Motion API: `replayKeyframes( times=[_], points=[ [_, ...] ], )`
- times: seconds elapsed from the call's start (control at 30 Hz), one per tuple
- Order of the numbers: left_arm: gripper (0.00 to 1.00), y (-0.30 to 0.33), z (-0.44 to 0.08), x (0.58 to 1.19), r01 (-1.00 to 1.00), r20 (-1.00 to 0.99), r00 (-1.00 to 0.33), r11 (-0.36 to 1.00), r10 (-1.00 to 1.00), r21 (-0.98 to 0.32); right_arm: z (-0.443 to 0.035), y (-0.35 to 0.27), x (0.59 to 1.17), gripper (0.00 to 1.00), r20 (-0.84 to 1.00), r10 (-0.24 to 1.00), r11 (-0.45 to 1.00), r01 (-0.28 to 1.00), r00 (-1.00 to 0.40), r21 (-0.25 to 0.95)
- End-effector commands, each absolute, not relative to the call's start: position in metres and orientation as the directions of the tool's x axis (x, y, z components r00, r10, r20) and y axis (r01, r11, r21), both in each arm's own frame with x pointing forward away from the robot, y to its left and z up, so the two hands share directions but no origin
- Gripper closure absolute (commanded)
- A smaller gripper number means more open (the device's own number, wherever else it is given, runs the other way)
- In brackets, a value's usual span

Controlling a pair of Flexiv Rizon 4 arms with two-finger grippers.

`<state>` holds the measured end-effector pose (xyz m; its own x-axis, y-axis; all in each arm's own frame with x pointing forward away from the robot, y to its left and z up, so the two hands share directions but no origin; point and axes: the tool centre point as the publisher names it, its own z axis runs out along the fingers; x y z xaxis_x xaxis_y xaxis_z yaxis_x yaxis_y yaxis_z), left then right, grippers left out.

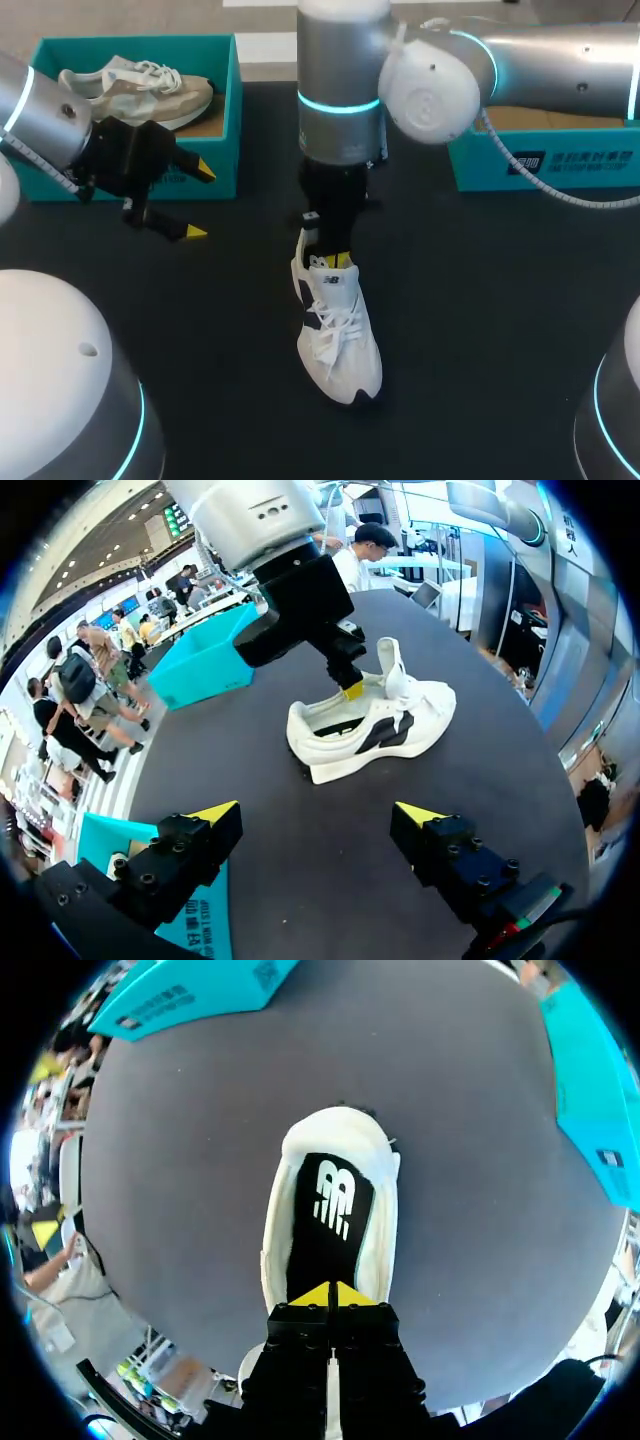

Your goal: Take the shoe out of the shoebox, open the shoe tongue, remove and reinsert the insole, then place the shoe into the shoebox

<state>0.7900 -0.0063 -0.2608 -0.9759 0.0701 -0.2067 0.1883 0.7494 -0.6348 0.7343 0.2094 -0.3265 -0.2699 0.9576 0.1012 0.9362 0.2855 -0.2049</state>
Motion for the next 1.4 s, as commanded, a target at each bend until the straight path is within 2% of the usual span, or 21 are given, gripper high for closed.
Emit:
replayKeyframes(
  times=[0.03, 0.27, 0.3, 0.33, 0.37, 0.63, 0.77, 0.9, 1.2, 1.4],
  points=[
    [0.0, -0.006, -0.261, 0.789, 0.188, -0.207, -0.976, 0.752, 0.07, -0.632, -0.333, 0.215, 0.731, 1.0, 0.109, 0.961, 0.271, 0.94, -0.253, -0.208],
    [0.0, -0.006, -0.261, 0.789, 0.188, -0.207, -0.976, 0.752, 0.07, -0.632, -0.341, 0.214, 0.722, 1.0, 0.018, 0.969, 0.245, 0.94, -0.248, -0.235],
    [0.0, -0.006, -0.261, 0.789, 0.188, -0.207, -0.976, 0.752, 0.07, -0.632, -0.341, 0.213, 0.722, 0.83, 0.009, 0.967, 0.249, 0.94, -0.254, -0.232],
    [0.0, -0.006, -0.261, 0.789, 0.188, -0.207, -0.976, 0.752, 0.07, -0.632, -0.342, 0.212, 0.721, 0.29, 0.005, 0.97, 0.238, 0.945, -0.243, -0.225],
    [0.0, -0.006, -0.261, 0.789, 0.188, -0.207, -0.976, 0.752, 0.07, -0.632, -0.342, 0.211, 0.721, 0.0, 0.003, 0.968, 0.246, 0.942, -0.252, -0.228],
    [0.0, -0.006, -0.261, 0.789, 0.188, -0.207, -0.976, 0.752, 0.07, -0.632, -0.339, 0.216, 0.722, 0.0, 0.018, 0.967, 0.252, 0.941, -0.255, -0.227],
    [0.0, -0.006, -0.261, 0.789, 0.188, -0.207, -0.976, 0.752, 0.07, -0.632, -0.342, 0.221, 0.722, 0.0, 0.059, 0.948, 0.318, 0.923, -0.313, -0.219],
    [0.0, -0.006, -0.261, 0.789, 0.188, -0.207, -0.976, 0.752, 0.07, -0.632, -0.348, 0.223, 0.718, 0.0, 0.075, 0.943, 0.332, 0.905, -0.323, -0.267],
    [0.0, -0.006, -0.261, 0.789, 0.188, -0.207, -0.976, 0.752, 0.07, -0.632, -0.351, 0.222, 0.714, 0.0, 0.069, 0.949, 0.315, 0.905, -0.308, -0.285],
    [0.0, -0.006, -0.261, 0.789, 0.188, -0.207, -0.976, 0.752, 0.07, -0.632, -0.331, 0.216, 0.708, 0.0, 0.014, 0.962, 0.268, 0.931, -0.273, -0.248]
  ],
)
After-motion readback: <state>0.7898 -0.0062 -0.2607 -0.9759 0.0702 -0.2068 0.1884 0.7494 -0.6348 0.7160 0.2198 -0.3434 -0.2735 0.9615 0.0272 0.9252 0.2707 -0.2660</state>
